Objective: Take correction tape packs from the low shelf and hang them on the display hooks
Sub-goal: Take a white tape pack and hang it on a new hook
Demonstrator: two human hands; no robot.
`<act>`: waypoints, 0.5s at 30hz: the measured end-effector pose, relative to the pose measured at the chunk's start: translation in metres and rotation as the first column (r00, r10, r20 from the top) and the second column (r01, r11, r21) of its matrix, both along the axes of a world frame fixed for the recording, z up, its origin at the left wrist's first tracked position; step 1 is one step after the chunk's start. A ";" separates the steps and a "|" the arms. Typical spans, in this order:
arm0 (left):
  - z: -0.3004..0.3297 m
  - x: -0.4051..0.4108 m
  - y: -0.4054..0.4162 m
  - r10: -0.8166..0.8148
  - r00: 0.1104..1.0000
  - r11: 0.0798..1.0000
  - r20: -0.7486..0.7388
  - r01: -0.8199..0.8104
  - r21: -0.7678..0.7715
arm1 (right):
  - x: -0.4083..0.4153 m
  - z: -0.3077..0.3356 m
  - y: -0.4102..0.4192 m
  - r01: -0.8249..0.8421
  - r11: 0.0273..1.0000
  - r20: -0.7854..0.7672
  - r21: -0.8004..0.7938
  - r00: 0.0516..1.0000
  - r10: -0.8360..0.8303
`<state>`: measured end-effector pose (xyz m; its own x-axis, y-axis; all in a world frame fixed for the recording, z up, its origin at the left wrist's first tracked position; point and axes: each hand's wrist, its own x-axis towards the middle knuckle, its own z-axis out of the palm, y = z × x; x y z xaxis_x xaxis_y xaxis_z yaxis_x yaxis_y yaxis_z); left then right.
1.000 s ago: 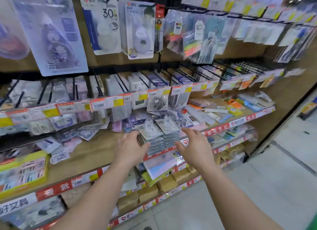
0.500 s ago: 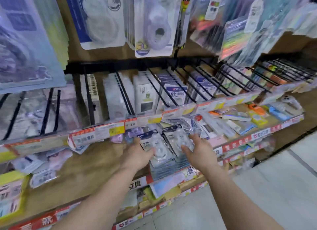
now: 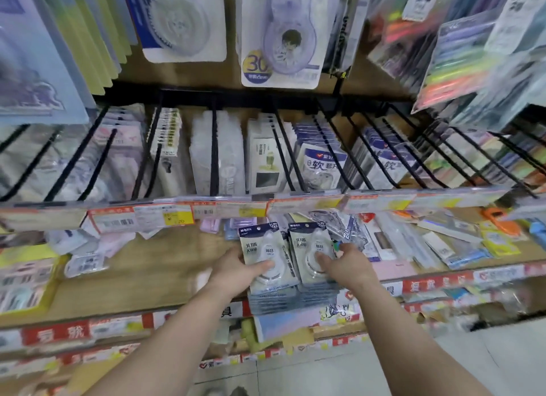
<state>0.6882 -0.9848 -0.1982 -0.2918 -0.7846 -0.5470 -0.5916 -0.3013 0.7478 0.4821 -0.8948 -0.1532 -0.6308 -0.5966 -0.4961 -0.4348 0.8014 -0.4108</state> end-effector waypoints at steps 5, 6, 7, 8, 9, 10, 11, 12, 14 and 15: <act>0.008 -0.003 0.012 0.091 0.995 0.995 -0.040 -0.092 -0.042 | -0.011 0.002 0.002 -0.017 0.996 0.145 -0.086 0.989 0.029; 0.012 -0.003 0.015 0.114 0.993 0.992 -0.040 -0.116 -0.045 | -0.012 0.003 0.004 -0.020 0.995 0.164 -0.098 0.986 0.036; 0.013 -0.002 0.017 0.135 0.990 0.989 -0.040 -0.138 -0.057 | -0.013 0.004 0.006 -0.025 0.993 0.180 -0.119 0.983 0.046; 0.014 -0.001 0.019 0.159 0.987 0.985 -0.037 -0.161 -0.064 | -0.015 0.003 0.007 -0.030 0.991 0.196 -0.134 0.979 0.056; 0.014 0.000 0.021 0.182 0.983 0.980 -0.029 -0.183 -0.071 | -0.016 0.004 0.009 -0.027 0.987 0.213 -0.156 0.975 0.060; 0.017 0.001 0.025 0.209 0.978 0.975 -0.026 -0.210 -0.077 | -0.018 0.003 0.010 -0.027 0.983 0.225 -0.180 0.972 0.068; 0.019 0.002 0.028 0.237 0.971 0.967 -0.034 -0.239 -0.084 | -0.018 0.005 0.012 -0.029 0.976 0.232 -0.216 0.969 0.080; 0.022 0.003 0.032 0.264 0.963 0.960 -0.049 -0.268 -0.085 | -0.019 0.007 0.013 -0.040 0.969 0.236 -0.243 0.967 0.099; 0.028 0.004 0.041 0.312 0.943 0.945 -0.112 -0.321 -0.069 | -0.018 0.011 0.013 -0.060 0.951 0.241 -0.305 0.961 0.138; 0.033 0.006 0.047 0.331 0.930 0.938 -0.157 -0.343 -0.054 | -0.016 0.014 0.013 -0.074 0.943 0.246 -0.325 0.956 0.160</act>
